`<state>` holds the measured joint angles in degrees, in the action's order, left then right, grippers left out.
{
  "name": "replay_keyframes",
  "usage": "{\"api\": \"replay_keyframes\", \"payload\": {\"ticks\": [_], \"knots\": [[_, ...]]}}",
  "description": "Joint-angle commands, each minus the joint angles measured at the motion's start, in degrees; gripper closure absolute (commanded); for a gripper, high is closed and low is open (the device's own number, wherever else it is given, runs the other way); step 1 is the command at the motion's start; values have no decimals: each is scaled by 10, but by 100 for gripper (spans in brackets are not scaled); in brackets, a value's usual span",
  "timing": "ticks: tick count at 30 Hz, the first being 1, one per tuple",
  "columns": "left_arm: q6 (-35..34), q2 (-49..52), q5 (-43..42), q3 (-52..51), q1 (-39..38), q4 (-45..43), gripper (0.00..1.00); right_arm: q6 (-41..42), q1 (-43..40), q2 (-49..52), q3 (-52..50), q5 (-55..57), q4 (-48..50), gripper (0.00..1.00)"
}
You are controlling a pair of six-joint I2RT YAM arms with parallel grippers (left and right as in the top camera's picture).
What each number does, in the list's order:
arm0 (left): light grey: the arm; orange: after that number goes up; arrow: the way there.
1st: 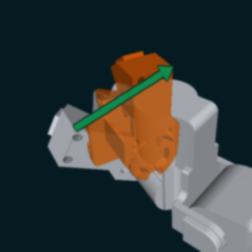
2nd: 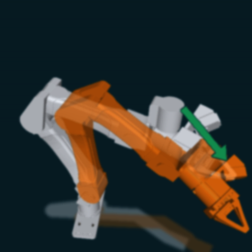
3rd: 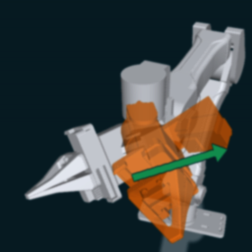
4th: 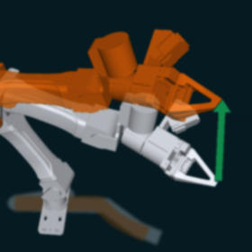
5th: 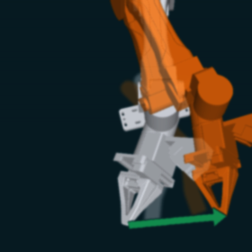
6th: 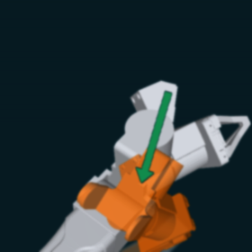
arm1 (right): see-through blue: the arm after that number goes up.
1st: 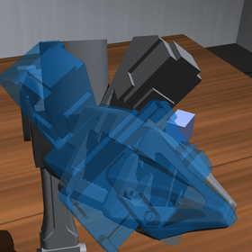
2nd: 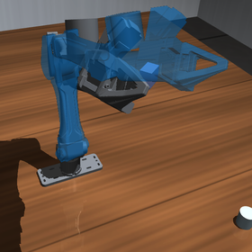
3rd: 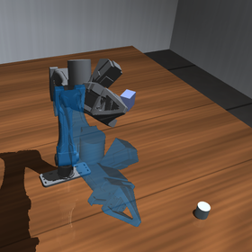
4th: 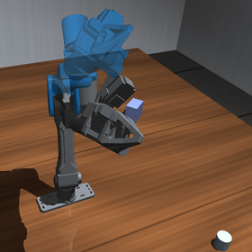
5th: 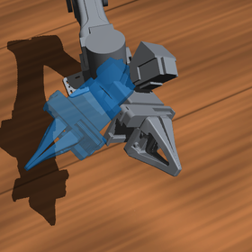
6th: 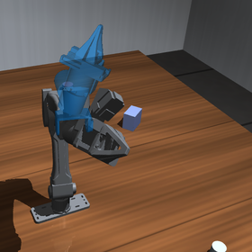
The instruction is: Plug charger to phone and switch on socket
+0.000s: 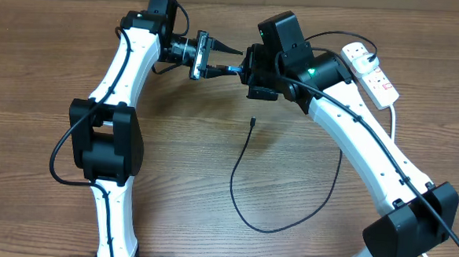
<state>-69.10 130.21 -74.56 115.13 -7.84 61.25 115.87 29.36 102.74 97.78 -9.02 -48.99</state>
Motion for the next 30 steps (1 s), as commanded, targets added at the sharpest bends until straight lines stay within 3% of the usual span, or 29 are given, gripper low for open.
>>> {"api": "replay_keyframes", "payload": {"ticks": [1,9,13,19,26,30], "knots": [[-4,-2,1,14,0,0,63,26,12,-10,12,-12,7,92],[-4,-2,0,14,0,0,70,26,17,-10,12,-12,8,92],[-3,-2,0,14,0,0,81,26,17,-10,12,-12,10,92],[-3,-2,0,14,0,0,95,25,17,-10,12,-12,10,72],[-2,-2,10,14,1,-4,96,-34,16,-10,12,-11,10,38],[15,-2,49,14,8,-7,96,-117,-1,-10,12,-11,13,21]]}}
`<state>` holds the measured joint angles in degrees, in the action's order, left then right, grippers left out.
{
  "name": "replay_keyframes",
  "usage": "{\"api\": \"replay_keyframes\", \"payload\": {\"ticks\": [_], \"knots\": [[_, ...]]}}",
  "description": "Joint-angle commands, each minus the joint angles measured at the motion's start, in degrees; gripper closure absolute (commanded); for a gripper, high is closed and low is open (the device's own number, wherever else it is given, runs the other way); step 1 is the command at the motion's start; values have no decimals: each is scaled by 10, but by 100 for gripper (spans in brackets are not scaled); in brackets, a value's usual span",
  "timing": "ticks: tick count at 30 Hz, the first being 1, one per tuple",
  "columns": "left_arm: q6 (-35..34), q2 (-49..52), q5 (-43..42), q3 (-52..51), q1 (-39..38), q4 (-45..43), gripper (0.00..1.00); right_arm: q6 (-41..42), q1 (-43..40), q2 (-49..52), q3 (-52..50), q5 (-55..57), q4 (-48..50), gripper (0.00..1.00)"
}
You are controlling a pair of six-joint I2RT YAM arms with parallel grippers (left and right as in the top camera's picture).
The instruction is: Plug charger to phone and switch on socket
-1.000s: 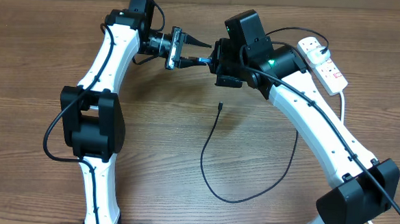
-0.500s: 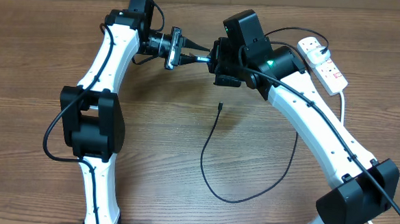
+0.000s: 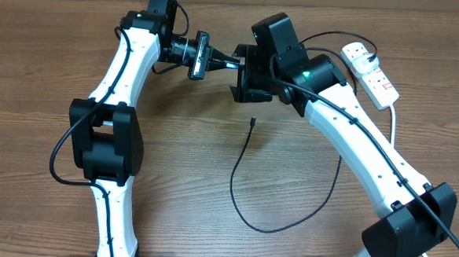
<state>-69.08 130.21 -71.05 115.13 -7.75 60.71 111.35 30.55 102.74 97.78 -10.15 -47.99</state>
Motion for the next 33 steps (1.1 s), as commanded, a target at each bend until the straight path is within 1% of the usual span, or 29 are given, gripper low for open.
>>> {"api": "replay_keyframes", "payload": {"ticks": [1,4,7,8,9,12,13,14,16,18,21,23,25,27,30,33], "knots": [[21,-2,31,14,11,-2,96,-103,-19,-10,12,0,5,18],[57,-2,97,14,23,-1,96,-226,-44,-11,12,-1,5,11],[124,-2,164,14,37,-1,96,-358,-71,-13,12,-1,-6,9],[156,-2,184,14,42,-1,96,-404,-83,-14,12,-3,-19,9],[188,-2,195,14,46,-1,96,-433,-92,-14,12,-2,-29,9],[304,-2,201,14,56,-1,96,-553,-118,-14,12,-2,-65,6],[351,-2,196,14,58,-1,96,-576,-123,-14,12,-2,-77,5],[413,-2,183,14,58,2,96,-598,-128,-14,12,-2,-92,5],[511,-2,155,14,57,10,96,-621,-129,-11,8,0,-117,5],[562,-3,143,14,51,17,96,-622,-123,-5,3,16,-131,5],[599,-9,125,14,43,16,96,-624,-103,7,-18,54,-129,5],[629,-22,129,17,42,16,96,-624,-89,16,-37,65,-115,6],[646,-42,158,18,42,16,96,-643,-74,30,-52,62,-95,15],[640,-66,226,18,42,19,96,-681,-59,52,-55,55,-87,21],[616,-109,374,18,40,35,96,-700,-51,89,-55,24,-97,21],[574,-142,506,18,39,53,96,-728,-53,130,-55,-9,-109,22]]}}
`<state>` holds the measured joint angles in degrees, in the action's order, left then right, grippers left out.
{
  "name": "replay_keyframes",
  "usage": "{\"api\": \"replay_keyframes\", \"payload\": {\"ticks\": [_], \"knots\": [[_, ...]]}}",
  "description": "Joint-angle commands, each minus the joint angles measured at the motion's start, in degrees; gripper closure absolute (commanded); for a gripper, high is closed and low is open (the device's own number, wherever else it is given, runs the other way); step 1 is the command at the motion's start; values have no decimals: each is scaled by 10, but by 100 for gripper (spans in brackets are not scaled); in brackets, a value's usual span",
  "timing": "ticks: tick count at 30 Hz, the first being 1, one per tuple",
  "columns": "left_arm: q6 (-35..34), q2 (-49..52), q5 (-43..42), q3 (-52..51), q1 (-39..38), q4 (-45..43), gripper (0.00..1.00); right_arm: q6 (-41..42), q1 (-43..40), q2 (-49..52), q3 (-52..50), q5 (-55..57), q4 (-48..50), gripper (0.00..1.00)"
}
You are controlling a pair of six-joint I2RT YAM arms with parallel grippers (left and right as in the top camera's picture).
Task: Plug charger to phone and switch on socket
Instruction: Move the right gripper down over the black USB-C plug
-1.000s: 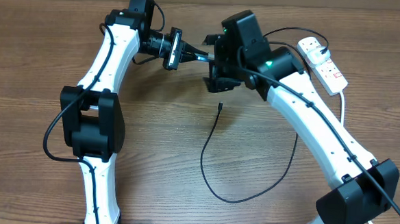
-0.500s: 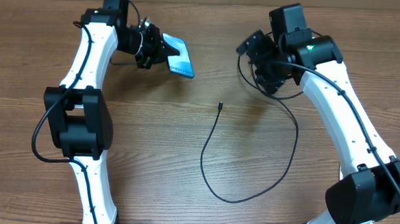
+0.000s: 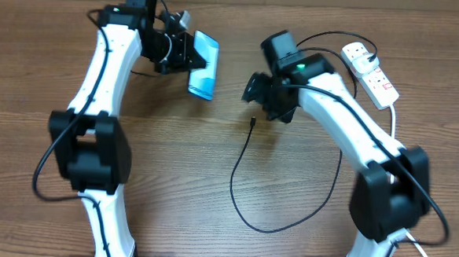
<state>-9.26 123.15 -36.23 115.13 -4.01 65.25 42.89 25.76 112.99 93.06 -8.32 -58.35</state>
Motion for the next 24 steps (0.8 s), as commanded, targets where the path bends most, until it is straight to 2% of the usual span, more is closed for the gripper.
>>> {"api": "replay_keyframes", "payload": {"ticks": [1,3,7,10,18,24], "knots": [[-33,-78,186,18,2,13,96,-44,-7,42,-7,-27,-12,25],[-37,-89,221,18,2,25,96,-44,-10,66,-7,-27,-19,30],[-37,-92,233,17,2,42,96,-44,-10,82,-7,-21,-5,41],[-37,-91,233,17,2,47,96,-42,-4,83,-7,-8,3,57],[-36,-91,233,17,2,50,96,-20,38,100,-7,53,17,59],[-36,-91,233,17,2,52,97,-7,49,113,-7,77,17,66]]}}
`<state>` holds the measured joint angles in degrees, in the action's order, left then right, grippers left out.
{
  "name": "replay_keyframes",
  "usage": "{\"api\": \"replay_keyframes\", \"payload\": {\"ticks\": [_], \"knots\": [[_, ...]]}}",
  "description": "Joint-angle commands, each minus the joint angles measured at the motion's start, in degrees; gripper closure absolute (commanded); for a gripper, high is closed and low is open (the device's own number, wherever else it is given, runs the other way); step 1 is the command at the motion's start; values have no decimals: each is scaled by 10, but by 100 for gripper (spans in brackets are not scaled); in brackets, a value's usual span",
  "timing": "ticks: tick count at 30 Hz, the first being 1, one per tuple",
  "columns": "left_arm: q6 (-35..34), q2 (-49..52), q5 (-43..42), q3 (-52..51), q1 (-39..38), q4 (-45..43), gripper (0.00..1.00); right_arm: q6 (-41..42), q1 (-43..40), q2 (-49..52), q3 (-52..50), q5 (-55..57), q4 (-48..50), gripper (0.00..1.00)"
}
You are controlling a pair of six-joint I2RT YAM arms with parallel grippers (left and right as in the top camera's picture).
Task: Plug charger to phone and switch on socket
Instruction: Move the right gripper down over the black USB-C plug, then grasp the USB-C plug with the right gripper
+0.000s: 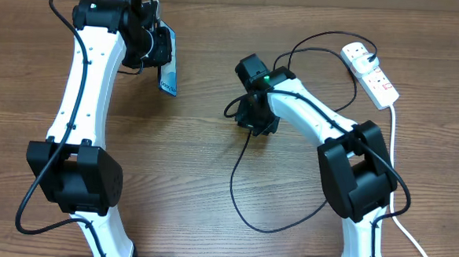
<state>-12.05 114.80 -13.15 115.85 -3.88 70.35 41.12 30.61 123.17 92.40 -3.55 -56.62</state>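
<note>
The blue phone point(167, 78) hangs tilted, nearly edge-on, above the table at the back left, and my left gripper point(161, 58) is shut on its upper part. The black charger cable point(234, 184) loops across the middle of the table. Its free plug end is hidden under my right gripper point(251, 122), which points down onto that spot. The fingers are covered by the wrist, so their state does not show. The white socket strip point(372, 71) lies at the back right with the charger's white plug in it.
The cable's loop sweeps from the table's middle out to the right, under my right arm, and on to the strip. A white lead runs from the strip down the right edge. Both arm bases stand at the front.
My left gripper has carried the phone further left, and the phone now shows more of its edge. My right gripper has come down onto the cable's plug end, which was in view before and is now covered.
First both grippers met at the phone at the back centre, the left holding it and the right against its end, and it stood the same a second later. Then the left held the phone alone, the right beside the cable's plug end. Now the right covers that end.
</note>
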Motion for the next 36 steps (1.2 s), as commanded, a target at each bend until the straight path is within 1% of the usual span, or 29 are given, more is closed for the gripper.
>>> {"api": "replay_keyframes", "payload": {"ticks": [1,7,10,19,24,34,36], "knots": [[-7,-8,2,10,1,2,96,11,0,11,-1,33,-1,67],[-6,-8,2,10,1,2,96,10,0,12,-1,66,-7,68],[-6,-8,2,10,1,2,96,10,1,13,-1,66,-12,71],[1,-8,2,10,1,3,96,4,13,46,-1,48,-16,72],[3,-8,2,10,1,5,96,8,12,46,0,43,-9,77],[3,-8,2,10,1,5,96,-7,13,46,0,39,8,81],[3,-8,2,10,1,5,96,-7,13,46,0,39,8,85]]}}
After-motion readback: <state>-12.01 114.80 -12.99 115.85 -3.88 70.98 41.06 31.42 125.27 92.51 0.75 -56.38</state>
